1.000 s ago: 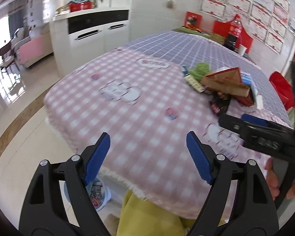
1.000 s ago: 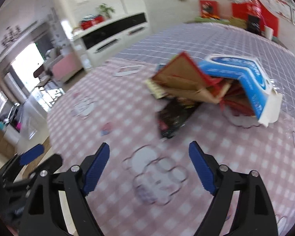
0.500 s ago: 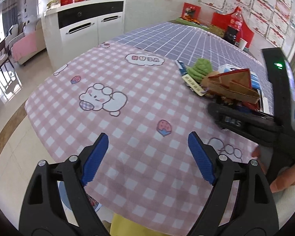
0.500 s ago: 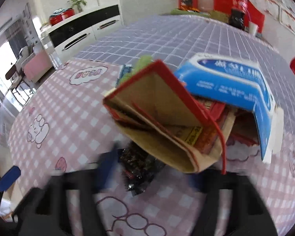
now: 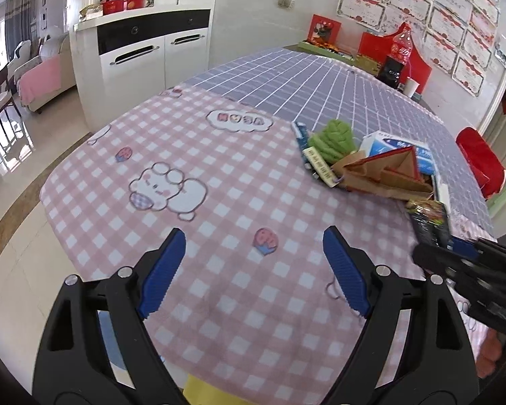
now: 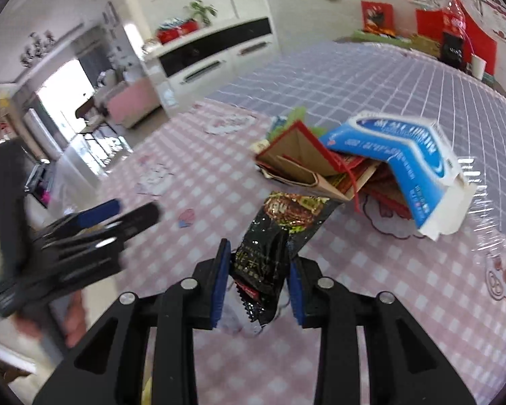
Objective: Collect trash
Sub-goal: 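Grasp a black snack wrapper with the right gripper, then grasp a brown paper bag with the left gripper while the right holds the black wrapper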
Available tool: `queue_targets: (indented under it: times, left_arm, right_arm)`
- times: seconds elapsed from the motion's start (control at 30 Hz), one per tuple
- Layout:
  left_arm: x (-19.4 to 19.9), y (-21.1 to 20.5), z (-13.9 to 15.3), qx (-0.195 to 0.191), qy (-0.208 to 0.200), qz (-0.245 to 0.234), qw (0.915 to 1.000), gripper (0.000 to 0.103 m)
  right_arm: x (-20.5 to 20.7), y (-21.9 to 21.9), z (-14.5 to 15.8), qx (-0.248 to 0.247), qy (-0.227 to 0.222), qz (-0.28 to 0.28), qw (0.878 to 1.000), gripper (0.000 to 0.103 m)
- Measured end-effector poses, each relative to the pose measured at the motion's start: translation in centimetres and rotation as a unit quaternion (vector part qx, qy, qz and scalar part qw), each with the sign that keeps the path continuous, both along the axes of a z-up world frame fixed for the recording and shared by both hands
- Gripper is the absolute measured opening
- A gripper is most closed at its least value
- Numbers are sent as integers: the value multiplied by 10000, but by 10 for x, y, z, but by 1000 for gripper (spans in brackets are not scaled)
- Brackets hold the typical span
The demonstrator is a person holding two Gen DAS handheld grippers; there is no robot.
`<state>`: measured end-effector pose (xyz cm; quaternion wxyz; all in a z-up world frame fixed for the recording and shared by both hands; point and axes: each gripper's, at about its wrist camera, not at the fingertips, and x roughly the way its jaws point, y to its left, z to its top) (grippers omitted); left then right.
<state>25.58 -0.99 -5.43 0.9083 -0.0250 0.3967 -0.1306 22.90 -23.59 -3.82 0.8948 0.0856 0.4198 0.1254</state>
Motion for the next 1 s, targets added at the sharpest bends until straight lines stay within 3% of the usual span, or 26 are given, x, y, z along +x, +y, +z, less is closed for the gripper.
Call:
queue_targets:
  times: [0.13,0.3,0.53,0.8,0.87,0.93,1.0]
  left_arm:
    - [5,-15,7,-190,41,-79,9998,87]
    - [7,-44,12,-686,168,-417,9966,90]
    - [27,-104,10,-591,148,-904,9940,90]
    - [59,-142,-7,-444,359,-1027,9931,90]
    - [61,-145,-10,-495,359,-1091,9922,82]
    - [61,-146,-14,-633,523,-1251,9887,45]
    - [60,-144,-15,-559,497,-1191,9901,23]
  right_arm:
    - [-14,-18,30,158,-321,1,9994,31]
    - [-10,-61,50,-176,-612,-660,9958,31]
    - [7,-101,31,-41,-262,-1148,9930,31]
    - [15,-107,14,46,-38,-1099,9939,31]
    - [14,-108,12,78,-33,-1104,9939,31]
    - [14,-110,11,91,-36,-1108,9938,31]
    - [13,-112,11,94,-31,-1127,9936,31]
